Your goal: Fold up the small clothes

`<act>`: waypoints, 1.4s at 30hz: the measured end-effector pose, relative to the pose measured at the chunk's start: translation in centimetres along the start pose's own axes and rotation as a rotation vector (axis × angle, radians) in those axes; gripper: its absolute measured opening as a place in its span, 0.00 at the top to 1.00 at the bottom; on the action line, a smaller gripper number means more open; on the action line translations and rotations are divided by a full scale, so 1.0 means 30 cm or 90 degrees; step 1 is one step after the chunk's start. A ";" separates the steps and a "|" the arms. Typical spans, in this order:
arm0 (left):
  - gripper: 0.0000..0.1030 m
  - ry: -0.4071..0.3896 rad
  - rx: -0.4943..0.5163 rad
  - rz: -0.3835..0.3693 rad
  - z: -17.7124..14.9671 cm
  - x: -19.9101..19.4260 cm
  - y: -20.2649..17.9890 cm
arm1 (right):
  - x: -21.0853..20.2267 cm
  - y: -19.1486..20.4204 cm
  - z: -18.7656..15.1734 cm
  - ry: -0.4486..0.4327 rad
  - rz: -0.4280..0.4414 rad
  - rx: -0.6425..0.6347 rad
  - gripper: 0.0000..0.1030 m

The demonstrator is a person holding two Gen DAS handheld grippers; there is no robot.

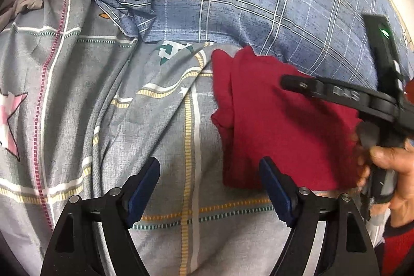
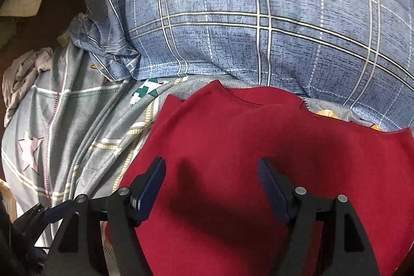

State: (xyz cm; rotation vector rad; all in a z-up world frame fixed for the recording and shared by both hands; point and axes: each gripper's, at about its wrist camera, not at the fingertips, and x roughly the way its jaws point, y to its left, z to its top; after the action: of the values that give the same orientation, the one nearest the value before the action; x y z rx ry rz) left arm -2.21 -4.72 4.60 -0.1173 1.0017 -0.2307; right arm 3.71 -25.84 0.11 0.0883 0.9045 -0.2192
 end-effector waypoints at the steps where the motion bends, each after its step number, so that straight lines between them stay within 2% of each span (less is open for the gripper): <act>1: 0.23 -0.001 -0.007 0.008 0.004 0.005 0.003 | -0.010 -0.011 -0.007 -0.005 0.001 0.005 0.27; 7: 0.23 0.011 0.000 0.022 0.018 0.056 -0.047 | -0.075 -0.142 -0.103 0.011 -0.008 0.067 0.25; 10: 0.23 -0.001 0.007 0.032 0.034 0.065 -0.083 | -0.116 -0.178 -0.148 0.009 -0.031 0.052 0.25; 13: 0.23 -0.013 0.007 0.041 0.043 0.069 -0.101 | -0.156 -0.207 -0.175 0.003 -0.031 0.050 0.25; 18: 0.23 -0.047 0.025 0.082 0.049 0.072 -0.136 | -0.215 -0.240 -0.215 -0.016 -0.042 0.041 0.24; 26: 0.23 -0.052 0.017 0.080 0.057 0.083 -0.145 | -0.264 -0.317 -0.285 -0.021 -0.059 0.066 0.24; 32: 0.23 -0.051 0.036 0.080 0.053 0.088 -0.162 | -0.293 -0.352 -0.340 -0.019 -0.081 0.082 0.24; 36: 0.23 -0.049 0.031 0.084 0.055 0.095 -0.158 | -0.314 -0.386 -0.350 -0.018 -0.096 0.087 0.24; 42: 0.23 -0.040 0.037 0.090 0.057 0.116 -0.166 | -0.355 -0.465 -0.349 -0.045 -0.120 0.118 0.24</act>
State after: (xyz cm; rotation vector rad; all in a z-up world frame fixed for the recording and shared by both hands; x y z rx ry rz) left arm 0.34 -10.41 3.67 -0.0012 0.9350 -0.1254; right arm -13.84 -36.05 2.27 0.1664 0.8201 -0.4789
